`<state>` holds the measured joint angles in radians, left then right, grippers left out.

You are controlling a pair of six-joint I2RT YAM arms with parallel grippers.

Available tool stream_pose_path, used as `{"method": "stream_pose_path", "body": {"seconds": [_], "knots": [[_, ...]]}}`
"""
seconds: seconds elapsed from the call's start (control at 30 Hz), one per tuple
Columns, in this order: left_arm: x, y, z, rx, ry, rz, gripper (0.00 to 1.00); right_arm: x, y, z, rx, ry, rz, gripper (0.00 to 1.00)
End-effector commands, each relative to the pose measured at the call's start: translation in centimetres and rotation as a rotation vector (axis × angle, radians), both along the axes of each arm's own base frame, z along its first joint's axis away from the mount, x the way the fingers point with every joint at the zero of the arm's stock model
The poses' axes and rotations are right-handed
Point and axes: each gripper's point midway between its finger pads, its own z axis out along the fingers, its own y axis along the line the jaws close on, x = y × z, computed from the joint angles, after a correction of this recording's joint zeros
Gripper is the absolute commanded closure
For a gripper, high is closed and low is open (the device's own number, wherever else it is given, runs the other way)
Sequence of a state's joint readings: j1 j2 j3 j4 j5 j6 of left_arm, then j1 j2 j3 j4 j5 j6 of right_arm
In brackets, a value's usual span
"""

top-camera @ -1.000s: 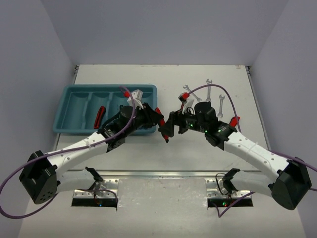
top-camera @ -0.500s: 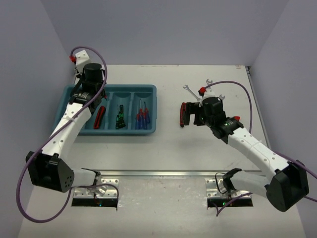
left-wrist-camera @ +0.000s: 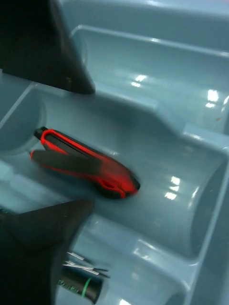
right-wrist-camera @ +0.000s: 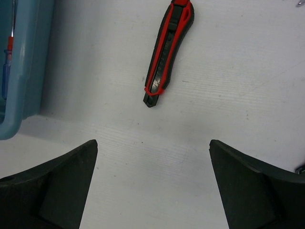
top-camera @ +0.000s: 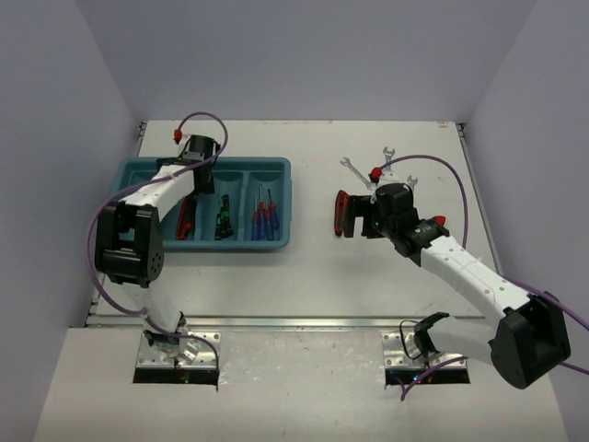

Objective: Sort the tools into containers

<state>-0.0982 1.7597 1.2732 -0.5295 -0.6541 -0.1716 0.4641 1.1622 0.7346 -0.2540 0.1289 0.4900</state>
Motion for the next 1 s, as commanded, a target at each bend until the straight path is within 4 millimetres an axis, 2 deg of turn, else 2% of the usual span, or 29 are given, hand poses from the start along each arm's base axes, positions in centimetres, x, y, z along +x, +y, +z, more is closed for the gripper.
{"method": "stream_pose_path", "body": {"seconds": [0.0, 0.07, 0.1, 0.2, 0.23, 0.27, 0.3, 0.33, 0.37, 0.4, 0.43, 0.5, 0.57, 0.6, 0.63, 0.73, 0.8, 0.87, 0.9, 0.97], "knots": [[1.7, -1.9, 6.1, -0.121, -0.171, -0.066, 0.00, 0.4, 1.3, 0.7, 0.061, -0.033, 0.040, 0.01], [1.5, -3.4, 9.5, -0.200, -0.263, -0.130, 0.00, 0.5, 1.6, 0.2, 0.079, -0.018, 0.038, 0.01], [1.4, -4.7, 10.4, -0.257, -0.289, -0.181, 0.00, 0.7, 1.2, -0.5, 0.062, -0.005, 0.003, 0.01], [-1.2, -7.2, 15.3, -0.402, -0.431, -0.259, 0.00, 1.7, -0.3, -2.7, 0.054, 0.060, -0.192, 0.01], [-2.0, -8.1, 17.2, -0.450, -0.482, -0.297, 0.00, 1.8, -0.2, -2.7, 0.069, 0.066, -0.211, 0.01], [-3.9, -9.3, 19.7, -0.506, -0.583, -0.368, 0.00, 2.3, 0.4, -3.8, 0.070, 0.119, -0.227, 0.01], [-5.2, -10.1, 21.0, -0.541, -0.642, -0.418, 0.00, 2.5, 0.7, -4.9, 0.056, 0.168, -0.237, 0.01], [-6.0, -10.4, 21.3, -0.554, -0.665, -0.436, 0.00, 2.6, 0.6, -5.6, 0.032, 0.208, -0.248, 0.01], [-6.8, -10.2, 21.4, -0.551, -0.680, -0.433, 0.00, 3.4, 0.8, -5.7, 0.006, 0.231, -0.267, 0.01], [-7.9, -9.9, 21.2, -0.543, -0.681, -0.428, 0.00, 5.4, 1.2, -5.1, -0.016, 0.230, -0.287, 0.01], [-8.9, -9.8, 20.8, -0.533, -0.678, -0.440, 0.00, 6.0, 1.0, -7.2, -0.083, 0.273, -0.281, 0.01], [-10.0, -10.0, 19.6, -0.537, -0.665, -0.456, 0.00, 7.8, 1.1, -8.2, -0.144, 0.279, -0.264, 0.02], [-10.7, -10.6, 17.8, -0.553, -0.642, -0.501, 0.00, 9.6, 1.3, -8.7, -0.169, 0.294, -0.268, 0.06], [-11.0, -10.8, 16.3, -0.559, -0.623, -0.506, 0.00, 9.9, 1.1, -10.1, -0.184, 0.334, -0.270, 0.10], [-11.3, -10.9, 15.3, -0.569, -0.605, -0.509, 0.00, 10.6, 1.2, -10.2, -0.180, 0.338, -0.270, 0.14], [-11.8, -11.7, 12.7, -0.609, -0.574, -0.531, 0.00, 10.4, 1.7, -12.2, -0.160, 0.409, -0.241, 0.38], [-12.0, -11.8, 12.0, -0.617, -0.563, -0.531, 0.00, 9.8, 2.0, -13.4, -0.152, 0.450, -0.220, 0.60], [-12.1, -11.9, 12.2, -0.620, -0.569, -0.539, 0.00, 9.3, 2.0, -14.0, -0.164, 0.478, -0.214, 0.82], [-12.2, -12.0, 12.6, -0.621, -0.580, -0.545, 0.00, 9.1, 1.8, -14.0, -0.175, 0.484, -0.214, 0.89], [-12.4, -12.2, 13.4, -0.631, -0.604, -0.555, 0.00, 8.7, 1.7, -13.2, -0.195, 0.467, -0.202, 0.98]]}}
